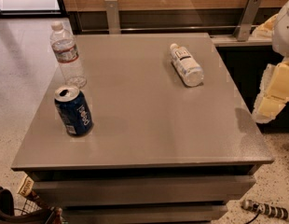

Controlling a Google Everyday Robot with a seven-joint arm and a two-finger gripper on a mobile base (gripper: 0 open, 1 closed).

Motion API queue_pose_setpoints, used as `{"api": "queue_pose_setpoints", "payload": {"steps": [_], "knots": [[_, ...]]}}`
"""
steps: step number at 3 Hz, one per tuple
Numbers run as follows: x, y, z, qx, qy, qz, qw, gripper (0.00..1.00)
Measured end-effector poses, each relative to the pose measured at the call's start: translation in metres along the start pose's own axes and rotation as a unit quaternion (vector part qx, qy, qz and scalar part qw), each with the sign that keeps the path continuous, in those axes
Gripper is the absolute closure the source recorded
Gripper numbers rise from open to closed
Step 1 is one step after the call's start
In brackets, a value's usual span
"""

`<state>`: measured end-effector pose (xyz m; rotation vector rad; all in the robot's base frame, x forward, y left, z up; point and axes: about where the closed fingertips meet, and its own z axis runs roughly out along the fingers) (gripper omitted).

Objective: Place blue plastic bottle upright

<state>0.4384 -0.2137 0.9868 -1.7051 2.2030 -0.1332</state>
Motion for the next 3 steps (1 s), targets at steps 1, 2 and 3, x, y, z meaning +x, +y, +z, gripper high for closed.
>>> {"api": "queue_pose_setpoints", "payload": {"steps": [1,2,3], "knots": [[0.0,0.0,0.0,0.0,0.0,0.0,1.0,0.0],[-0.003,-0.016,-0.001,-0.006,-0.001,0.012,0.9999,0.0],[-0.015,-0.054,0.005,-0.021,-0.021,0.057,0.9979,0.0]]}}
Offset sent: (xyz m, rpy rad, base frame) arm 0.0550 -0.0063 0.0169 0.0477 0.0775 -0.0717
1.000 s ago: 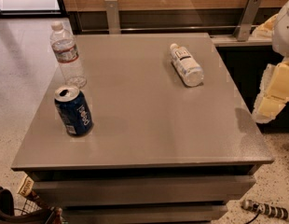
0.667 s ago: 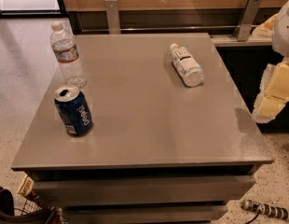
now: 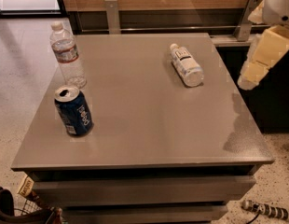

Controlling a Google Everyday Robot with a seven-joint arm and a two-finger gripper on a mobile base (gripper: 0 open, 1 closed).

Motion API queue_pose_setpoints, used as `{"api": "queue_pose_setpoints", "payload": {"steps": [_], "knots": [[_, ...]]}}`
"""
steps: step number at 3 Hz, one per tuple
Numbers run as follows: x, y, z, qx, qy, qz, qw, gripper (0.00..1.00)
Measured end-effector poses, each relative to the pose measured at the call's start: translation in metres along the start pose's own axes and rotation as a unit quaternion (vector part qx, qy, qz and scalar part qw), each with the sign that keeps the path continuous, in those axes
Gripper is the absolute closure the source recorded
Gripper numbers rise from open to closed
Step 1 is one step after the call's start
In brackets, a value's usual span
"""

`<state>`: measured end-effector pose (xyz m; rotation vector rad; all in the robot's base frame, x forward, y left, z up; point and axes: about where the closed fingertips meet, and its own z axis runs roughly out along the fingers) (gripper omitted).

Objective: Place blue plastic bottle upright

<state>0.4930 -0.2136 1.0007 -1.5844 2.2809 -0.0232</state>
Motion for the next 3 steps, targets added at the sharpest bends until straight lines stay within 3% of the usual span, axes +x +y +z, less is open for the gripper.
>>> {"api": "queue_pose_setpoints", "payload": {"steps": [1,2,3], "knots": [[-0.021,-0.048,0.018,-0.004,-0.032,0.097,0.9948,0.0],[-0.031,-0.073,0.034,0.003,-0.042,0.17,0.9846,0.0],[-0.032,-0.096,0.049,0.022,-0.063,0.239,0.9688,0.0]]}}
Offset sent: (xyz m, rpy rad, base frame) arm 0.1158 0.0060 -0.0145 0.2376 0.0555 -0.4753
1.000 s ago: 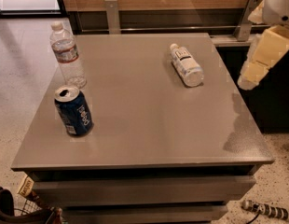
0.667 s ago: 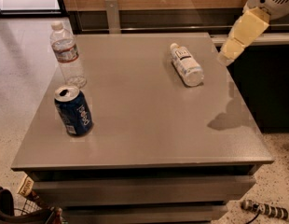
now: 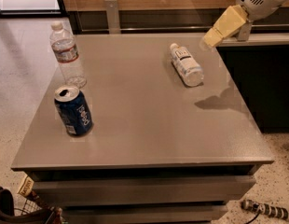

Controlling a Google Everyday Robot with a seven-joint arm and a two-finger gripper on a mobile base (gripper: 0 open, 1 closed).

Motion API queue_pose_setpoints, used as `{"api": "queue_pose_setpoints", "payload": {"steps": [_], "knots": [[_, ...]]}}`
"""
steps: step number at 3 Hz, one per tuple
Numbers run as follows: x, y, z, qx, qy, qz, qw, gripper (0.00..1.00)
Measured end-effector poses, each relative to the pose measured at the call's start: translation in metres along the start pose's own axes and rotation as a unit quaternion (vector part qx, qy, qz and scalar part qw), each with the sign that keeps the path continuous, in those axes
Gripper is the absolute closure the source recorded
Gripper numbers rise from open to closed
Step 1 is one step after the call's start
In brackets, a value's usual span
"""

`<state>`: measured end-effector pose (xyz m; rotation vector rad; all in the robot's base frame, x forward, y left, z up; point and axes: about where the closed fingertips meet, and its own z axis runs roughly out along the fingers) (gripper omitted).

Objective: Place blue plastic bottle upright

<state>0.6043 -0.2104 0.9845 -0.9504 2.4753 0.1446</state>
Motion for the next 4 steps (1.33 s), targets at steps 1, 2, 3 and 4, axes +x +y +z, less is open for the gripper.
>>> {"api": "queue_pose_setpoints", "payload": {"steps": [1,2,3,4], "knots": [[-0.017,-0.02,0.01,0.028,-0.04,0.058,0.9971,0.0],[-0.027,-0.021,0.018,0.03,-0.033,0.059,0.9972,0.0],[-0.059,-0.026,0.053,0.047,0.007,0.065,0.9968,0.0],[-0.079,-0.032,0.087,0.057,0.05,0.074,0.9943,0.0]]}}
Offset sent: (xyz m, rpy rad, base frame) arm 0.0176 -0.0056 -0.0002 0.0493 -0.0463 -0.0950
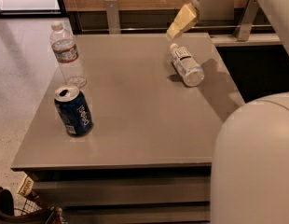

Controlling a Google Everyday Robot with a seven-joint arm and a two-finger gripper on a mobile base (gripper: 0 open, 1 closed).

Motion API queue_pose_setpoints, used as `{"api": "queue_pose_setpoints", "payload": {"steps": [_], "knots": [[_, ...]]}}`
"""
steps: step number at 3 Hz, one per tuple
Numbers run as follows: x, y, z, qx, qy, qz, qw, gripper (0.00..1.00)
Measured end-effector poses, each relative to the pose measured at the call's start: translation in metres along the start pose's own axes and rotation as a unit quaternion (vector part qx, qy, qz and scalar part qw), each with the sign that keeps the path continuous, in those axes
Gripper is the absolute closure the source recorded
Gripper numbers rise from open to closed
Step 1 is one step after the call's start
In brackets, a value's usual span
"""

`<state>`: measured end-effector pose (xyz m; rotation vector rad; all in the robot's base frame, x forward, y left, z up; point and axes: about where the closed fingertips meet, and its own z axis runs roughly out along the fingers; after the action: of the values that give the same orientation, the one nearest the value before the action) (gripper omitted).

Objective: Place blue plastic bottle upright

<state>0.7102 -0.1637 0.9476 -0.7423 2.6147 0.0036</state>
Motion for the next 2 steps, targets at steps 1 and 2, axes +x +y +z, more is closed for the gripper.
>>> {"api": "queue_pose_setpoints", "payload": {"steps": [1,2], "knots": [[-0.005,0.0,0.022,0.014,0.044,0.007,0.9989,0.0],[0.006,-0.007,0.046,0.012,0.096,0.019,0.9951,0.0]]}}
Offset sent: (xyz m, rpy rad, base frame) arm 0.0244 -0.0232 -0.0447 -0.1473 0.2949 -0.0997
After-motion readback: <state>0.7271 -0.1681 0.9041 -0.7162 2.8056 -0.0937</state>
